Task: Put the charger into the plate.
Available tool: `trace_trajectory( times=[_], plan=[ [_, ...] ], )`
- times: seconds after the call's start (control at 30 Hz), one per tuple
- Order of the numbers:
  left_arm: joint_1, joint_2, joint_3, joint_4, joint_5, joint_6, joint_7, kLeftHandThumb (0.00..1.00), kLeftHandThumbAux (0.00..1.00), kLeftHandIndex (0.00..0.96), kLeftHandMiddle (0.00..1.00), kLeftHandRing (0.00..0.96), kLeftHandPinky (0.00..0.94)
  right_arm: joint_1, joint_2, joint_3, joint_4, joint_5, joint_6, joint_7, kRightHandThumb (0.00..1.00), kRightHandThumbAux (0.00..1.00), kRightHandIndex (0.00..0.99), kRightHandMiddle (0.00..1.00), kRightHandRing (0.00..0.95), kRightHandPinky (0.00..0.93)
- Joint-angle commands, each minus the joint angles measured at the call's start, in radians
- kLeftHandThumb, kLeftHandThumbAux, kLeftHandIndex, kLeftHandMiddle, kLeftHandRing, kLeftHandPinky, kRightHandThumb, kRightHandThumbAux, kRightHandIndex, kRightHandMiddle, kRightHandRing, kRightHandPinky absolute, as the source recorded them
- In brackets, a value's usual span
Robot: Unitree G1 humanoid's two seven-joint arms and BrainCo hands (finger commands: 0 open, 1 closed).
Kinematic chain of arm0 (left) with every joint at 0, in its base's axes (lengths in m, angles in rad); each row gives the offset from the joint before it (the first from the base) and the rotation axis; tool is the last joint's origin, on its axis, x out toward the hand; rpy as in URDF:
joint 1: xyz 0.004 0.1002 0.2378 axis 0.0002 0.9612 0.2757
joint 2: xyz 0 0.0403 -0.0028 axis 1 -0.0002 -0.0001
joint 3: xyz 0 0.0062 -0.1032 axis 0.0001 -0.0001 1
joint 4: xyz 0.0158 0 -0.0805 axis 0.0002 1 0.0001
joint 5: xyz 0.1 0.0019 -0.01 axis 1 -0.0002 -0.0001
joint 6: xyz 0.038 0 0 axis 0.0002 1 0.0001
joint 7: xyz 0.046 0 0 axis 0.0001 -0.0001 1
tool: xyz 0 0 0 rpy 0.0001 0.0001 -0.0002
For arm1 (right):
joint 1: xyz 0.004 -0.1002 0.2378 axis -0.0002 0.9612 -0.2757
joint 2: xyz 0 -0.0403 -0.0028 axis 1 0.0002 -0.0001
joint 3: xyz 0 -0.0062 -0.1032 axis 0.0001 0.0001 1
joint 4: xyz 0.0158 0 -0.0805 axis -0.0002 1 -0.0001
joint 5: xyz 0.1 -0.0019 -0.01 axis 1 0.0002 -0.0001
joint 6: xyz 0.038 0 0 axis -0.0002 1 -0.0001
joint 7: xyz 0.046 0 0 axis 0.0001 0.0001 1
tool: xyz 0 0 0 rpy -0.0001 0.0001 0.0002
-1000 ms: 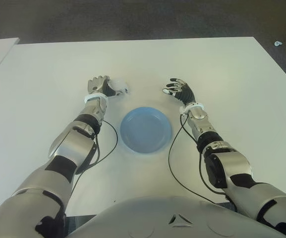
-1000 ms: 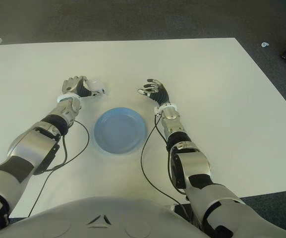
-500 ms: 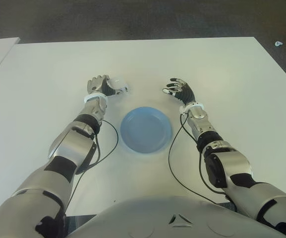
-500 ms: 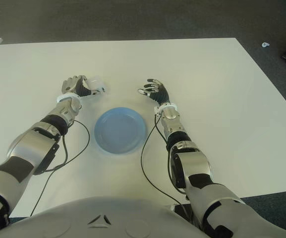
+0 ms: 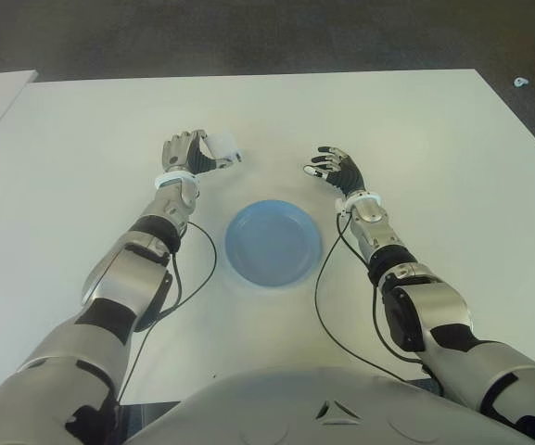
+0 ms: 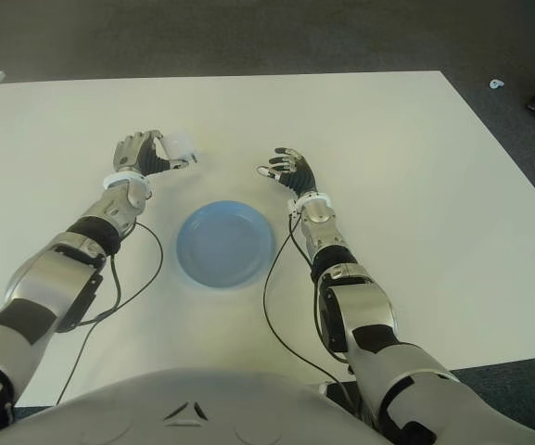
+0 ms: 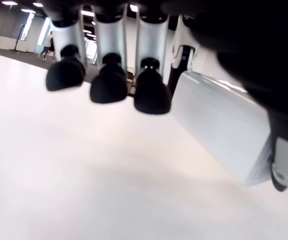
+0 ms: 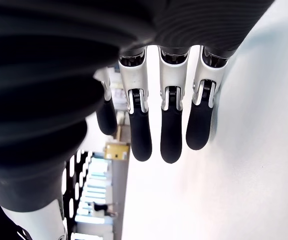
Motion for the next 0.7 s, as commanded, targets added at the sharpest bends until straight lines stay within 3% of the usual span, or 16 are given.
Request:
trace_trajectory(
  times=[0.03, 0.43, 0.7],
  plan=[
    [0.093, 0.049, 0.016, -0.216, -0.017, -0.039, -0.05, 0.718, 0.694, 0.445, 0.831, 0.821, 0.786, 0.003, 0.003, 0.002, 0.017, -0.001, 0.035, 0.008, 0.192, 0.779, 0.215, 0.357, 0.354, 0.345],
    [0.356, 0.152, 0.05, -0.716, -0.015, -0.063, -0.245, 0.727, 0.694, 0.446, 0.828, 0.82, 0.81, -0.005, 0.009, -0.007, 0.025, 0.008, 0.044, 0.007, 0.19, 0.781, 0.199, 0.364, 0.355, 0.34],
    [0.442, 0.195, 0.042, -0.833, 0.034, -0.098, -0.292, 0.729, 0.694, 0.445, 0.827, 0.818, 0.815, -0.013, 0.009, -0.008, 0.034, 0.004, 0.047, 0.0, 0.199, 0.791, 0.177, 0.363, 0.356, 0.34]
  ],
)
